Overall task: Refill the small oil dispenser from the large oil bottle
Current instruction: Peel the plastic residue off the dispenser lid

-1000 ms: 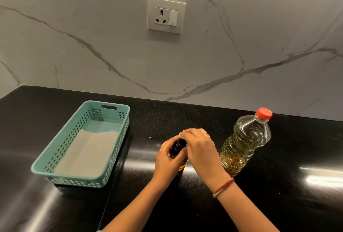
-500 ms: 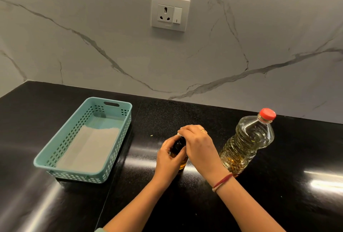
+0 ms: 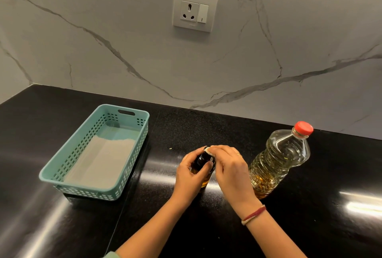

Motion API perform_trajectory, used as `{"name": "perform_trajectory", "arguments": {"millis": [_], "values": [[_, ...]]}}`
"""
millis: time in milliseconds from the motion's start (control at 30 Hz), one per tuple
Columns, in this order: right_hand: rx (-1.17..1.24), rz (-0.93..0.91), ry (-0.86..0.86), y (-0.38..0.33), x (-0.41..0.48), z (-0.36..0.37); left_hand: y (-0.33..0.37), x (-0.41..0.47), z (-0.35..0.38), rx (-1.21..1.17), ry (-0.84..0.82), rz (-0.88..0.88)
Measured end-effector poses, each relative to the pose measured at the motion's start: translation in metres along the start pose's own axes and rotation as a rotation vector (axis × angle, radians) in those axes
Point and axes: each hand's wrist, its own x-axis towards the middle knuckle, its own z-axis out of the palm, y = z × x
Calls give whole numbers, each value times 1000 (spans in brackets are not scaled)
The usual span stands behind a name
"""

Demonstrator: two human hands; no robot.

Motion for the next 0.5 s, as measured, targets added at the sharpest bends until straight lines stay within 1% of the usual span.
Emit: {"name": "perform_trajectory", "arguments": {"millis": [200, 267, 300, 333, 433, 467, 500], "values": [[42, -7, -71, 5, 20, 2, 1, 0, 1, -30, 16, -35], [100, 2, -98, 9, 25, 4, 0, 0, 1, -41, 11, -45], [171, 50, -106, 12, 27, 4, -1, 1, 1, -43, 7, -47], [278, 140, -108, 16, 28, 4, 0, 1, 1, -44, 3, -46], [753, 528, -31, 23, 24, 2, 4, -1, 0, -51, -22, -47], [869, 622, 3, 24, 20, 2, 6, -2, 0, -55, -29, -53], [933, 678, 28, 24, 15, 2, 7, -3, 0, -60, -29, -60]]}}
